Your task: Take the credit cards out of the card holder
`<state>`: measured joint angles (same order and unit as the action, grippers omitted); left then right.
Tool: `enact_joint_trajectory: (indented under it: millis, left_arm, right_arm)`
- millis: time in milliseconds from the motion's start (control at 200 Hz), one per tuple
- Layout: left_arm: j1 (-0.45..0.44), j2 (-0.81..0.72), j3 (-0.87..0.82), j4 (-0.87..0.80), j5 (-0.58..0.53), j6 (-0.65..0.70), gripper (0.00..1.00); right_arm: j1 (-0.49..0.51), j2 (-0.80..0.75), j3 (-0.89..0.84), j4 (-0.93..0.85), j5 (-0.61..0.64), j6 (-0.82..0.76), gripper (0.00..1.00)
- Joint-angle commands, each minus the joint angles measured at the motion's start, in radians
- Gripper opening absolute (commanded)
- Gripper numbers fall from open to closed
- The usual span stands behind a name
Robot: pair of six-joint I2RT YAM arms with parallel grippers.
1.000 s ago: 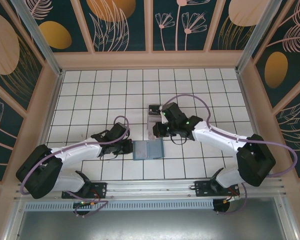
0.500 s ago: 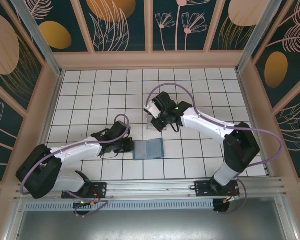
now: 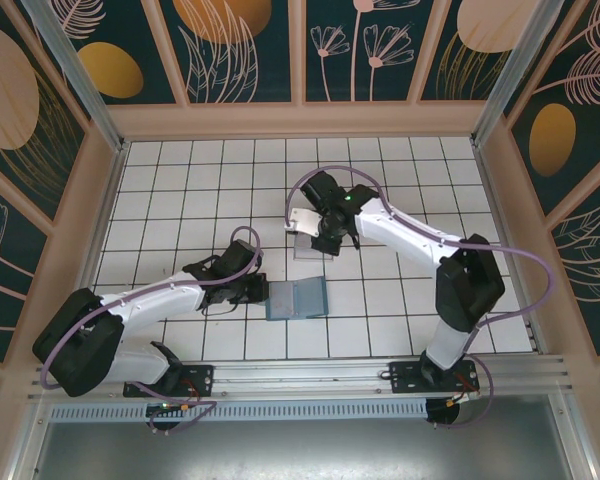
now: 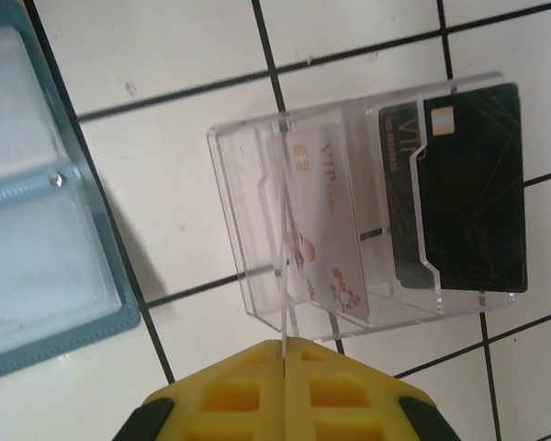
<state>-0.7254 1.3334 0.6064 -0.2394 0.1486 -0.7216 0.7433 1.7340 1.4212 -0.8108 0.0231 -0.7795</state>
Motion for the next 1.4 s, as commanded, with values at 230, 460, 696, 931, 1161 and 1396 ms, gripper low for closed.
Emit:
enact_joint_trajectory:
  millis: [230,460,696,931,1161,1396]
  left_arm:
    - [-0.003,0.009,0.021,-0.023,-0.007,0.015,0.11]
    - [-0.003,0.001,0.017,-0.028,-0.009,0.008,0.12]
    - [-0.003,0.006,0.022,-0.026,-0.009,0.009,0.11]
    - [-0.003,-0.005,0.016,-0.034,-0.013,0.006,0.11]
    - [-0.002,-0.013,0.012,-0.037,-0.017,0.004,0.11]
    - [-0.002,-0.02,0.008,-0.041,-0.019,0.002,0.11]
  right_arm:
    - [-0.021,0.106,0.107,-0.094,0.101,-0.123,0.0]
    - [-0.022,0.13,0.188,-0.153,0.072,-0.137,0.0]
    - [-0.023,0.113,0.179,-0.119,0.105,-0.168,0.0]
    - [-0.032,0.142,0.147,-0.07,0.083,-0.195,0.0]
    - [-0.026,0.172,0.139,-0.079,0.04,-0.186,0.0]
    - [0.001,0.196,0.15,-0.103,0.02,-0.176,0.0]
